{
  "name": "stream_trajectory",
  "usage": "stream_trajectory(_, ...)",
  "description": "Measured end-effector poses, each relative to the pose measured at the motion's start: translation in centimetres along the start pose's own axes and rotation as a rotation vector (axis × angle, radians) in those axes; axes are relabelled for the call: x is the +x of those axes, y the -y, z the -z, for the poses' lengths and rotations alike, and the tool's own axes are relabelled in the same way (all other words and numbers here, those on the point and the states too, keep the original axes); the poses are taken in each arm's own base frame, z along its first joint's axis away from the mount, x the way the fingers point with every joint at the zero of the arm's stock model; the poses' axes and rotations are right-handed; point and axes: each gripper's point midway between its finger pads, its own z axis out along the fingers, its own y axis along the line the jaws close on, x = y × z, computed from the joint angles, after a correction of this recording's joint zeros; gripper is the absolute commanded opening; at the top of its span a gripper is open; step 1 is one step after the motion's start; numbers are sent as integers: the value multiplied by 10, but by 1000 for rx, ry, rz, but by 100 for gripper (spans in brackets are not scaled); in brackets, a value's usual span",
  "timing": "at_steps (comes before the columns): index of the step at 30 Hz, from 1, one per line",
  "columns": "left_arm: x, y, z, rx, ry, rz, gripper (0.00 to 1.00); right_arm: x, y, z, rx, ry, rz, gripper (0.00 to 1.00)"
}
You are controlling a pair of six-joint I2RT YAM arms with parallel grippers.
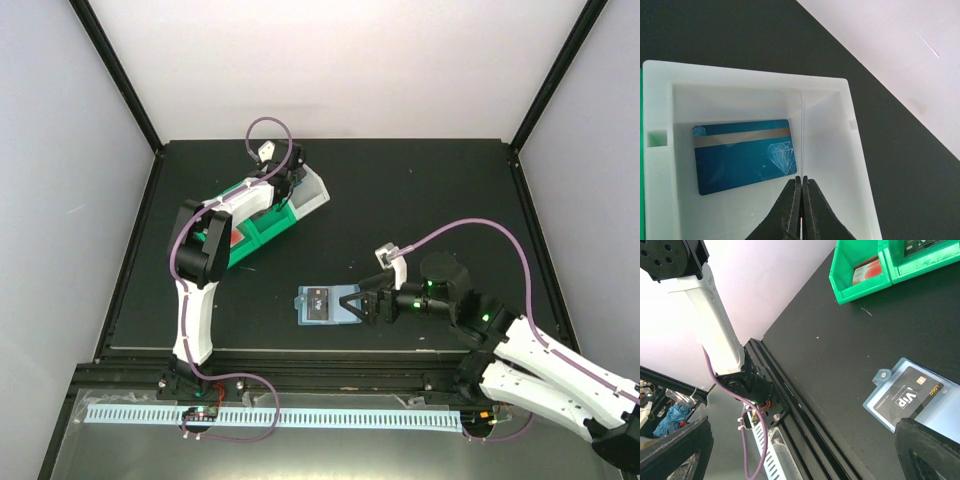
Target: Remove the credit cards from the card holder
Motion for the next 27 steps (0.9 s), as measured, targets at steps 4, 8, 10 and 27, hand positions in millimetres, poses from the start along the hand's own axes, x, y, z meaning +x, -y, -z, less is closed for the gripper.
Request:
stream_trajectory(4,0,-2,0,-14,-2,-4,8,0,-1,2,1,4,1,100)
stream_trajectory(8,-1,-4,0,-28,1,-7,8,-1,-1,5,5,13,3,100)
stream_trajectory(10,-1,-5,0,-36,2,-9,9,-2,-1,6,10,22,5,100)
stream_trajectory(27,-11,16,25,39,-28,-85,39,0,5,12,45,27,-1,100)
